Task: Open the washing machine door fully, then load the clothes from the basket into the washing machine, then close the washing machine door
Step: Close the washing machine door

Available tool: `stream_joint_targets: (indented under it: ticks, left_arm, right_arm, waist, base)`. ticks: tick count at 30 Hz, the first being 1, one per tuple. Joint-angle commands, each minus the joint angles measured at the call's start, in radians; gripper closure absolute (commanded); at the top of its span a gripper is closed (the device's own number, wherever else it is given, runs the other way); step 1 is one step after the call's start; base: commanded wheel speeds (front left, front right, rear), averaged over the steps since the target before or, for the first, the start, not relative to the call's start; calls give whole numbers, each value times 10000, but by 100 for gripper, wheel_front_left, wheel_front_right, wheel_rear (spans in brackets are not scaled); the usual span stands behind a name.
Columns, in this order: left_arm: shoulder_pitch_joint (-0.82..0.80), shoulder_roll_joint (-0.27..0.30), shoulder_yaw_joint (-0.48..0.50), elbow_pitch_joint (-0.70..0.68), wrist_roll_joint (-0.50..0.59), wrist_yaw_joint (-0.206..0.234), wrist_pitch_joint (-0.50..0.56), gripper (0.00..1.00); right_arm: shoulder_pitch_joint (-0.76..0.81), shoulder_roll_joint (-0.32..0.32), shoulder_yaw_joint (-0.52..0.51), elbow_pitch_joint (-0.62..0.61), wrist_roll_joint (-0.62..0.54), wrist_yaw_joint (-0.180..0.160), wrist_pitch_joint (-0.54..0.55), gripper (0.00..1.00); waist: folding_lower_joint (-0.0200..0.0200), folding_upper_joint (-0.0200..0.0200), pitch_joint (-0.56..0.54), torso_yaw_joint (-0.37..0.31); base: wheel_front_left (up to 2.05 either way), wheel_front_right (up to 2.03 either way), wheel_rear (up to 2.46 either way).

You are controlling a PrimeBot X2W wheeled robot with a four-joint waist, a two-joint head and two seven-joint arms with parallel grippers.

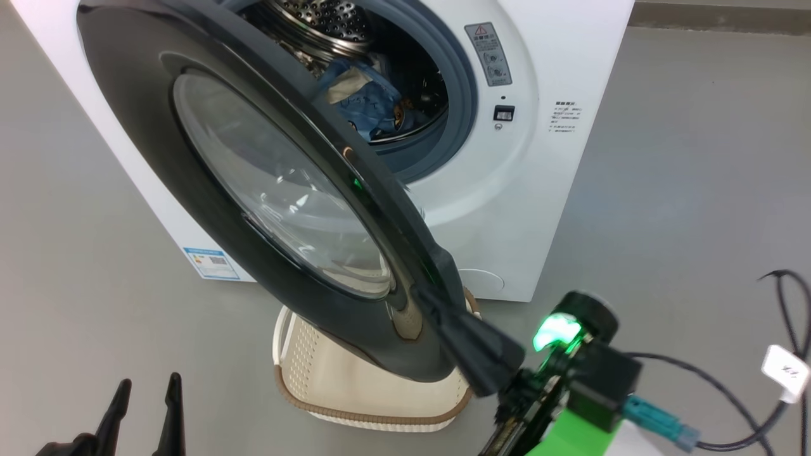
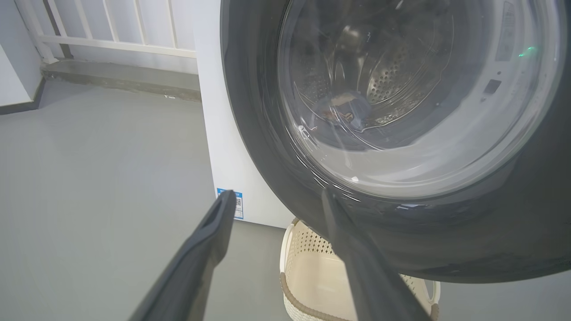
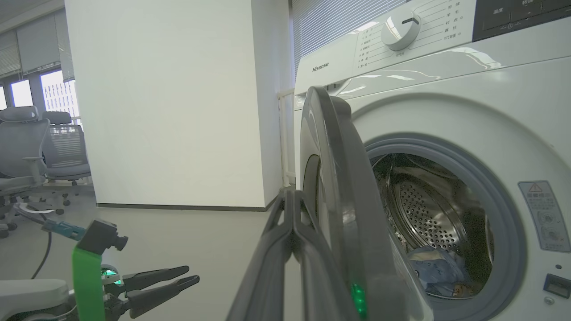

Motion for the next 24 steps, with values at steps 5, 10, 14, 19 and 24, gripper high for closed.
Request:
stream_joint_targets:
  ticks: [5,10,14,19,24]
  left_arm:
    - [-566,116,363,-277,95,-14,-66,0]
    - [-582,70,370,-260,80,-14,-66,0]
    - [-636,54,321,-229,71,-14,-66,0]
    - [-704,76,287,-207,40,-14,-66,0]
    - [-736,117,285,-156,-9,-14,-66,0]
  right_arm:
    - [-44,-27,863,431,486,16,-46,100]
    - [-15,-18,1347,1228,757,16,-46,100]
    - [-55,-46,1724,1837,899,16,-46,100]
    - [-83,-63,1592,2420,958,16,-46,100]
    - [-141,-7,1186,2744,923,16,-46,100]
  waist:
    - [0,-1,109,73]
    - [0,-1,162,77]
    - [0,-1,212,95]
    - [0,-1,264,93]
    - [0,-1,305,53]
  base:
    - [0,0,0]
    - [0,0,0]
    - [0,0,0]
    - [0,0,0]
    - [0,0,0]
